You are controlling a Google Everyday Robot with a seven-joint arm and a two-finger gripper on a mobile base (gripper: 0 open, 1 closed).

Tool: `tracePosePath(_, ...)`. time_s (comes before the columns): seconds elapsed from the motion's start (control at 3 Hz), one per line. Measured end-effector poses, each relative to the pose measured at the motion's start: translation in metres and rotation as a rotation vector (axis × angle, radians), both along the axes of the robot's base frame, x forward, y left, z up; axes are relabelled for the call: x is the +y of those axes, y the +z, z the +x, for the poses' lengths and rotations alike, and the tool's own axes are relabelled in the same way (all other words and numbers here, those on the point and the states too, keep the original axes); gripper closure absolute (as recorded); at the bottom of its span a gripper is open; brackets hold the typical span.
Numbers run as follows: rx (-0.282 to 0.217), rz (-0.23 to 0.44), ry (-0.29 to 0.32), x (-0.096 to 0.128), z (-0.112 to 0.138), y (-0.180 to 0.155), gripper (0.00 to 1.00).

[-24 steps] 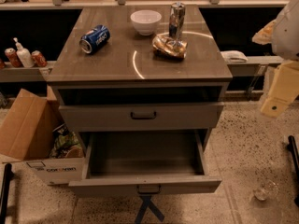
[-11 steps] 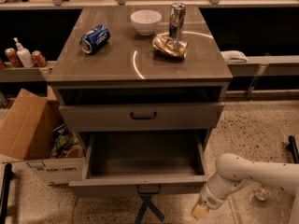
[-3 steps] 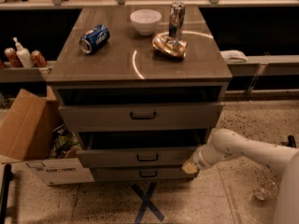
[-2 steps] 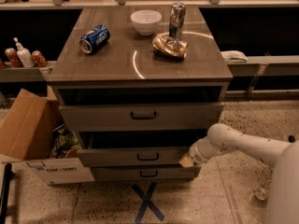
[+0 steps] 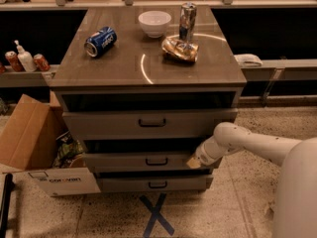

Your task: Close middle drawer

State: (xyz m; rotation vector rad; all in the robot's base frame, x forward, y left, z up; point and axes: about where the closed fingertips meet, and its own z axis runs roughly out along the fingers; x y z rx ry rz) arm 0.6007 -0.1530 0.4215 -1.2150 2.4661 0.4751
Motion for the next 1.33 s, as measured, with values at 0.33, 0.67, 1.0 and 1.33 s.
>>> tracePosePath(0.33,-0.009,-0.011,-0.010,0.007,0.004,0.017,1.00)
tracePosePath(0.67,-0.006,-0.017,-0.028,0.000,-0.010,0.020,1.00)
tracePosePath(1.0,0.016,-0.018,-0.030,-0.004,-0.039,0.022,1.00)
tracePosePath(1.33,0.034,0.010,0.015,-0.007,-0.080,0.040,1.00)
